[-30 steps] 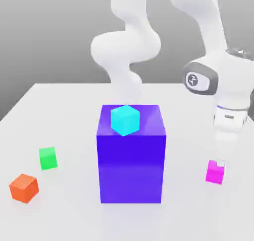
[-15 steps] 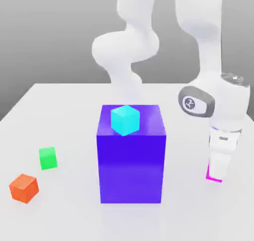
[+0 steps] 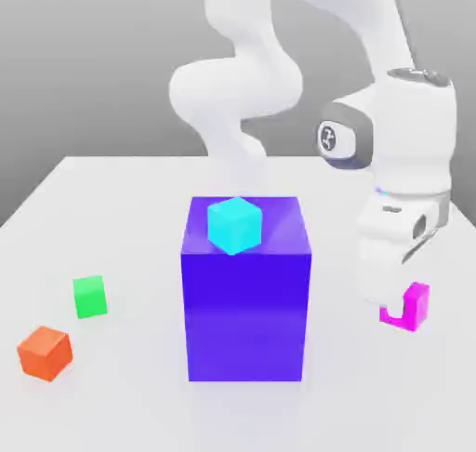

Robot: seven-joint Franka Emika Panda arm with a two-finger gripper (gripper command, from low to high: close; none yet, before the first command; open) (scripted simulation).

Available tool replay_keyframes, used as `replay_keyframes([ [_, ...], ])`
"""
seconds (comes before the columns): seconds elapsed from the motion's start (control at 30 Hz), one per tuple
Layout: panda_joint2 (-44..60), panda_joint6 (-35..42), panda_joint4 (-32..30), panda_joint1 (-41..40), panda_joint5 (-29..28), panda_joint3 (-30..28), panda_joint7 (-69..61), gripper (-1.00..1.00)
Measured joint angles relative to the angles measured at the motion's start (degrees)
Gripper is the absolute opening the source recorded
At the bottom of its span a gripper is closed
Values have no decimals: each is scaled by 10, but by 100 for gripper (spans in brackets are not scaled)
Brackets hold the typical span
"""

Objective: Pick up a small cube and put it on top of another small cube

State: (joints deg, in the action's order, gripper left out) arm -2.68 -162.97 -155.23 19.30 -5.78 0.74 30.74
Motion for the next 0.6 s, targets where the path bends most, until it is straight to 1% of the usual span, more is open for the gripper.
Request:
replay_keyframes([
  [0.23, -51, 17, -2, -119, -58, -64, 88, -100],
  [0.4, -90, 40, -23, -230, -101, -134, 157, -100],
  [0.6, -120, 67, -59, -341, -119, -202, 206, -100],
])
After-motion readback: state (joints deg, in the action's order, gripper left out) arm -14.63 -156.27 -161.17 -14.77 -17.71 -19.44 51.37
